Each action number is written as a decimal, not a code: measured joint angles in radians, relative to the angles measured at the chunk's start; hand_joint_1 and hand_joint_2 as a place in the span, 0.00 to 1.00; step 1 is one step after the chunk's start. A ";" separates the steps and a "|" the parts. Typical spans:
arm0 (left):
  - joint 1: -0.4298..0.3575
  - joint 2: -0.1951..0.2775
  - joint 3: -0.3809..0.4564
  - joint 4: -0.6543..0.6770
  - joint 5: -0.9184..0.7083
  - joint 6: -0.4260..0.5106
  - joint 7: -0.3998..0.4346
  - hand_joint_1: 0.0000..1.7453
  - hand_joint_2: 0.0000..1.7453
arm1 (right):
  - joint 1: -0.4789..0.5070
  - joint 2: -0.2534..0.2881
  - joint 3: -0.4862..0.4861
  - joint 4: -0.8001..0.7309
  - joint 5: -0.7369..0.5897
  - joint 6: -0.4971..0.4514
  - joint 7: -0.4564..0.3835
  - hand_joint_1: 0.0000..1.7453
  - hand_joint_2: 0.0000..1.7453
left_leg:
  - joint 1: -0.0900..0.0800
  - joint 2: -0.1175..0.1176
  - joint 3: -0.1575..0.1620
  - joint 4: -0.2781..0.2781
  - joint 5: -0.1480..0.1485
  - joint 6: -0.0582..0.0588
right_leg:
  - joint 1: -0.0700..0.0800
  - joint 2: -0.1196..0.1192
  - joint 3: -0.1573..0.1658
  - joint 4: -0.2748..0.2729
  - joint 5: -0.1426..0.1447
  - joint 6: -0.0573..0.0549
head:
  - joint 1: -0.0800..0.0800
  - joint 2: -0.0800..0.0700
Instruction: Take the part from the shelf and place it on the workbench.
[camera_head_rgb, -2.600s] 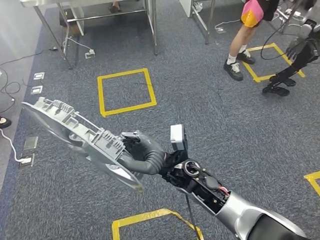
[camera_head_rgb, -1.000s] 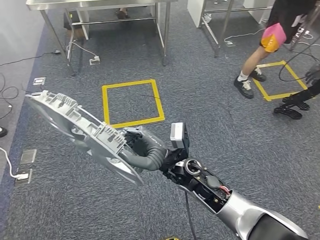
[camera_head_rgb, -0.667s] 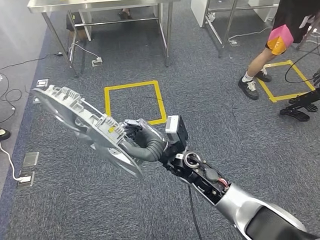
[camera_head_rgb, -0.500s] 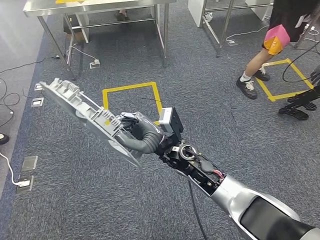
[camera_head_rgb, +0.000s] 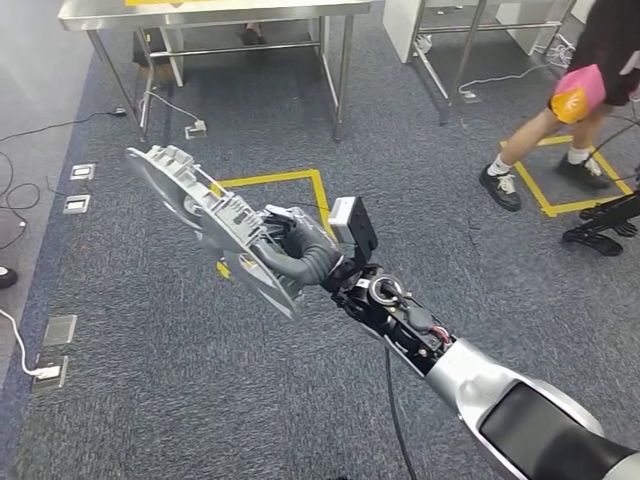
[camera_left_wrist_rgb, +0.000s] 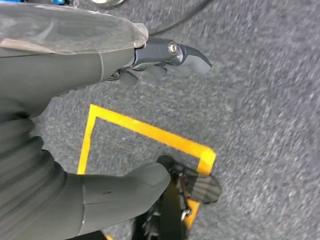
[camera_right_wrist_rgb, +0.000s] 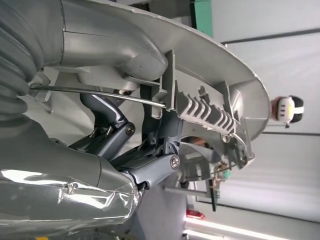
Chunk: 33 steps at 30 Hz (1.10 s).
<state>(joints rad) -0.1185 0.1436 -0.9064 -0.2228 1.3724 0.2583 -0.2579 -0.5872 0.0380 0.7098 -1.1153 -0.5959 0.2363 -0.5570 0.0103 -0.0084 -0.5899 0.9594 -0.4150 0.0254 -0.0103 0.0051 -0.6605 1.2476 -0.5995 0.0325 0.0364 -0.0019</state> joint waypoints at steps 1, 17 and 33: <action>0.001 0.000 0.000 0.000 0.000 0.000 0.000 0.00 1.00 | 0.000 0.000 -0.001 0.005 0.000 0.000 0.000 1.00 1.00 | -0.002 -0.001 0.006 0.000 -0.005 0.001 | 0.000 0.000 -0.031 0.041 -0.001 -0.001 | 0.003 0.000; 0.007 -0.001 0.000 0.000 0.003 0.005 -0.001 0.00 1.00 | 0.000 0.000 -0.035 0.028 -0.048 0.011 0.000 1.00 1.00 | 0.003 0.000 -0.134 0.292 -0.128 -0.053 | 0.007 0.002 0.113 -0.298 0.170 -0.053 | -0.019 0.000; 0.001 -0.003 0.000 0.000 -0.016 0.003 0.006 0.00 1.00 | -0.022 0.001 -0.080 -0.052 -0.073 0.002 0.010 1.00 1.00 | 0.002 -0.001 0.017 -0.011 -0.002 -0.002 | 0.002 0.002 -0.028 0.016 0.035 0.001 | 0.001 0.000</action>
<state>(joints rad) -0.1180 0.1409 -0.9062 -0.2228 1.3569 0.2617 -0.2515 -0.6095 0.0393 0.6296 -1.1671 -0.6687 0.2388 -0.5468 0.0125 -0.0094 -0.5725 0.9485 -0.4166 0.0235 -0.0082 0.0072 -0.6888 1.2638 -0.5648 0.0331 0.0376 -0.0019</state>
